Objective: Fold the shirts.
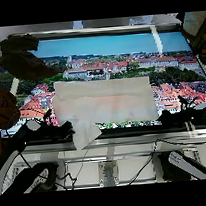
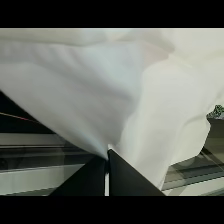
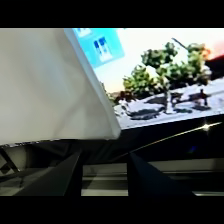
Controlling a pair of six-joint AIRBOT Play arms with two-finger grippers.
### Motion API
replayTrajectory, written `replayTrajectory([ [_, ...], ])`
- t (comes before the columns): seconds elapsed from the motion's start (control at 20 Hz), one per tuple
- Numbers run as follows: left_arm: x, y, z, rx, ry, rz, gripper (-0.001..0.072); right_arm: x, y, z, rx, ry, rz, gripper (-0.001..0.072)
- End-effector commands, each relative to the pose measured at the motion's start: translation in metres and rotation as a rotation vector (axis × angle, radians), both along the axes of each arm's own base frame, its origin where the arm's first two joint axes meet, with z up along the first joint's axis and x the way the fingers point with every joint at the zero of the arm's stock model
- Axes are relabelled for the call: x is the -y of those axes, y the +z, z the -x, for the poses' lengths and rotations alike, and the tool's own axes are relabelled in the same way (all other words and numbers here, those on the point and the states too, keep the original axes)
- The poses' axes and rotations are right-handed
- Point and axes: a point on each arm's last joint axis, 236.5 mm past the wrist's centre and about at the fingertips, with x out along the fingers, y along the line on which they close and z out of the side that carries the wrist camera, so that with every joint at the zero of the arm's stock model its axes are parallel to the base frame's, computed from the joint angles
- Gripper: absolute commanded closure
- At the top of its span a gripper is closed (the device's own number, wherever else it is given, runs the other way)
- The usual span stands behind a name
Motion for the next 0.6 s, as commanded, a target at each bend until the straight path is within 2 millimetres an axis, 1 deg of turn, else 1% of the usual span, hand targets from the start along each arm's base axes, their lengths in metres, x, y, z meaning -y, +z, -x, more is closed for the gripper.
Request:
replayTrajectory([
  [0.0, 0.000, 0.000, 0.000, 0.001, -0.001, 0.000, 0.0696, 0.000, -0.003, -0.021, 0.081, -0.080, -0.005, 0.0360],
  [0.1, 0.000, 0.000, 0.000, 0.001, -0.001, 0.000, 0.0696, 0.004, -0.002, -0.031, 0.114, -0.119, 0.003, 0.0361],
  [0.15, 0.000, 0.000, 0.000, 0.001, -0.001, 0.000, 0.0696, 0.005, -0.002, -0.033, 0.120, -0.126, 0.007, 0.0385],
  [0.2, 0.000, 0.000, 0.000, 0.001, -0.001, 0.000, 0.0696, 0.006, -0.002, -0.034, 0.122, -0.129, 0.009, 0.0463],
  [0.25, 0.000, 0.000, 0.000, 0.001, -0.002, 0.000, 0.0696, 0.006, -0.002, -0.034, 0.123, -0.129, 0.008, 0.0608],
  [0.3, 0.000, 0.000, 0.000, 0.003, -0.005, 0.000, 0.0696, 0.005, -0.001, -0.033, 0.120, -0.127, 0.004, 0.0679],
  [0.55, 0.001, 0.001, 0.002, 0.011, -0.029, 0.002, 0.0697, -0.012, 0.004, -0.020, 0.077, -0.081, -0.061, 0.0681],
])
